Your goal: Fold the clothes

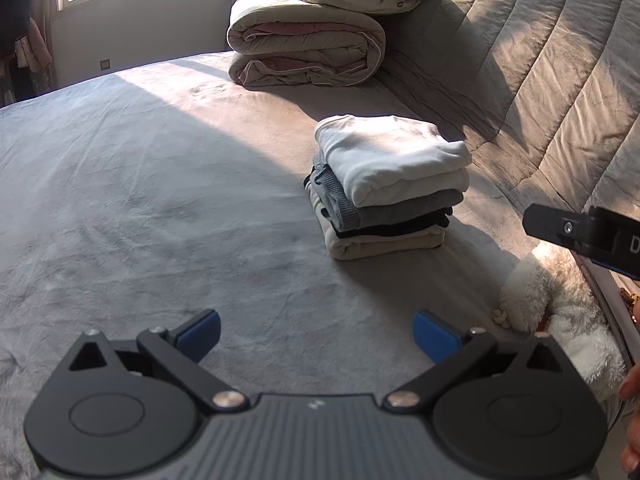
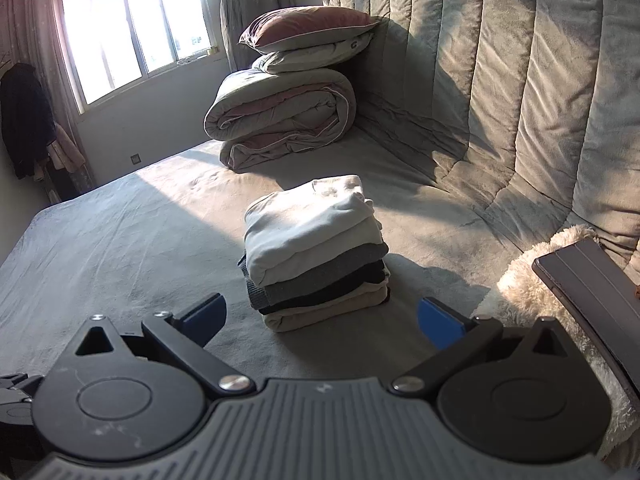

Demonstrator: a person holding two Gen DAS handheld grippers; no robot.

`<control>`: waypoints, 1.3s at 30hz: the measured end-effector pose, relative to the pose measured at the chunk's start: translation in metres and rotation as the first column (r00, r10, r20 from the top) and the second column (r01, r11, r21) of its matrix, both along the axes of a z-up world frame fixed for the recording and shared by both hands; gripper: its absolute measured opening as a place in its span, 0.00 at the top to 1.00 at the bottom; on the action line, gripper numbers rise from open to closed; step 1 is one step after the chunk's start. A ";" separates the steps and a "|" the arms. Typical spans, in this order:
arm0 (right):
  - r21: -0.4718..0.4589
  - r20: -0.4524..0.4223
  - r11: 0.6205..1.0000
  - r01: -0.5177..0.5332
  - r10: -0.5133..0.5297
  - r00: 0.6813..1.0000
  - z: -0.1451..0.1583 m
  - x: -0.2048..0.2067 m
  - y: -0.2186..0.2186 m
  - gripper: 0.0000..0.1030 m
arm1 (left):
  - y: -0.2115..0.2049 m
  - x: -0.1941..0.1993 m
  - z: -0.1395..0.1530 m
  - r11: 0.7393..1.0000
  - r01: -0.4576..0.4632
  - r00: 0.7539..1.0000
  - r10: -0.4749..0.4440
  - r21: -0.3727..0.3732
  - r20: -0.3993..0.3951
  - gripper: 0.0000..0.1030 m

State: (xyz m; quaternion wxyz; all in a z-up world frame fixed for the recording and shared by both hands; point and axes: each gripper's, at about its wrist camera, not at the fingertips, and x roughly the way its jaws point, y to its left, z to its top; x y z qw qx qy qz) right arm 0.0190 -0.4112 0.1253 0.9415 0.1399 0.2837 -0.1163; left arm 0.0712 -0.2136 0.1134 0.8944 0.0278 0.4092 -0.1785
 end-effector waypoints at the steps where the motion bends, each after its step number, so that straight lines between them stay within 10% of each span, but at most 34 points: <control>1: 0.003 -0.001 1.000 -0.001 0.001 1.000 -0.001 -0.001 0.000 0.00 | 0.000 -0.002 0.000 1.000 0.002 1.000 -0.002 -0.005 0.009 0.01; 39: -0.023 0.017 0.996 0.084 -0.084 0.996 -0.002 -0.032 0.019 0.00 | 0.004 -0.027 0.009 1.000 0.020 0.998 -0.021 0.015 0.060 0.00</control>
